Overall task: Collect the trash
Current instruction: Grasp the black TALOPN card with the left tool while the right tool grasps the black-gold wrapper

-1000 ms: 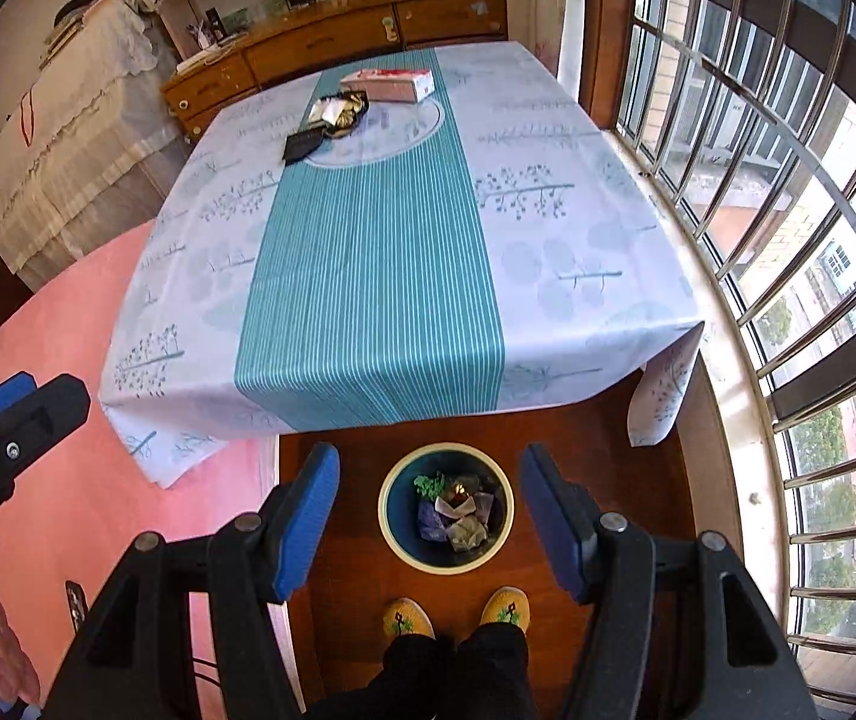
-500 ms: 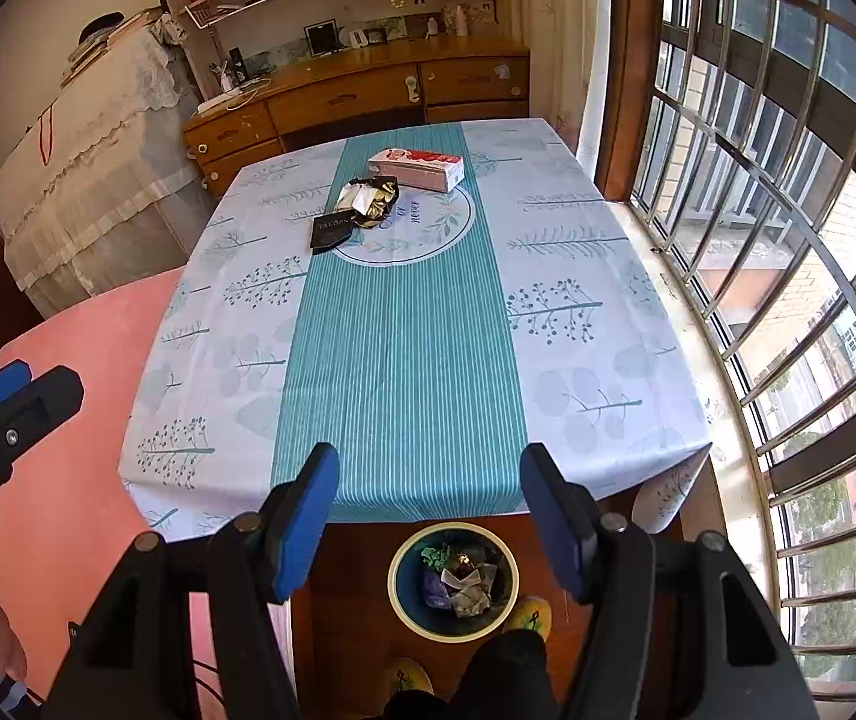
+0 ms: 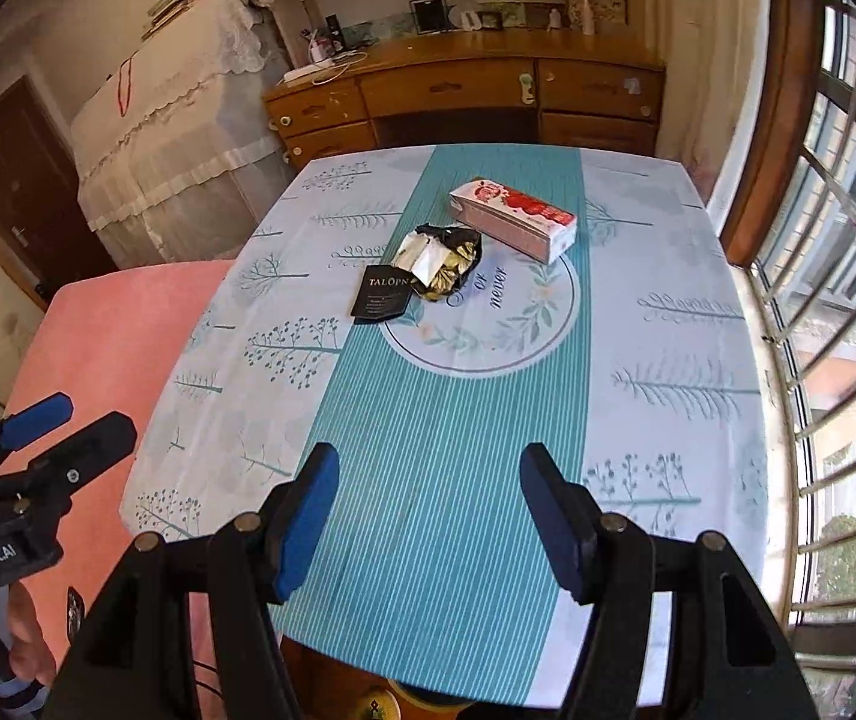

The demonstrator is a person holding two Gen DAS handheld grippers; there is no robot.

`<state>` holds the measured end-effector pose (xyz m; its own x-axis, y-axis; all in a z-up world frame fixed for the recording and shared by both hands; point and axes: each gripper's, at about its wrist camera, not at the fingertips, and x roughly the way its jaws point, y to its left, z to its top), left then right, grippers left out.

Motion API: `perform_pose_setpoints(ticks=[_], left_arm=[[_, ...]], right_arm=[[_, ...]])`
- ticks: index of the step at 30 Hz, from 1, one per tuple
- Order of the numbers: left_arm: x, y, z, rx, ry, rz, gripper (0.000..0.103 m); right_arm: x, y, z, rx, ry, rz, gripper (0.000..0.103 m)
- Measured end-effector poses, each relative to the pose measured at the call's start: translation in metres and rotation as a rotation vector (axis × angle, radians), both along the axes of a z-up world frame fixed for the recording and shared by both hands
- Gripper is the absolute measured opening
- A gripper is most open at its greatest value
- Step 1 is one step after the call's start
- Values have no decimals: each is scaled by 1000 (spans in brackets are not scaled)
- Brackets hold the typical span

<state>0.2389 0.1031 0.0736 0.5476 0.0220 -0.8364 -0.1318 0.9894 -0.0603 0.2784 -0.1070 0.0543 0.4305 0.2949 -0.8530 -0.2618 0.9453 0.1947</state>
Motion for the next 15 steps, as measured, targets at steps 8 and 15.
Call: perform_pose_setpoints(ticks=[8, 15], left_arm=[[90, -28, -42, 5, 91, 143, 94], [138, -33, -80, 14, 167, 222, 94]], right_arm=[[110, -10, -35, 28, 54, 160, 63], [188, 1, -77, 110, 128, 190, 63]])
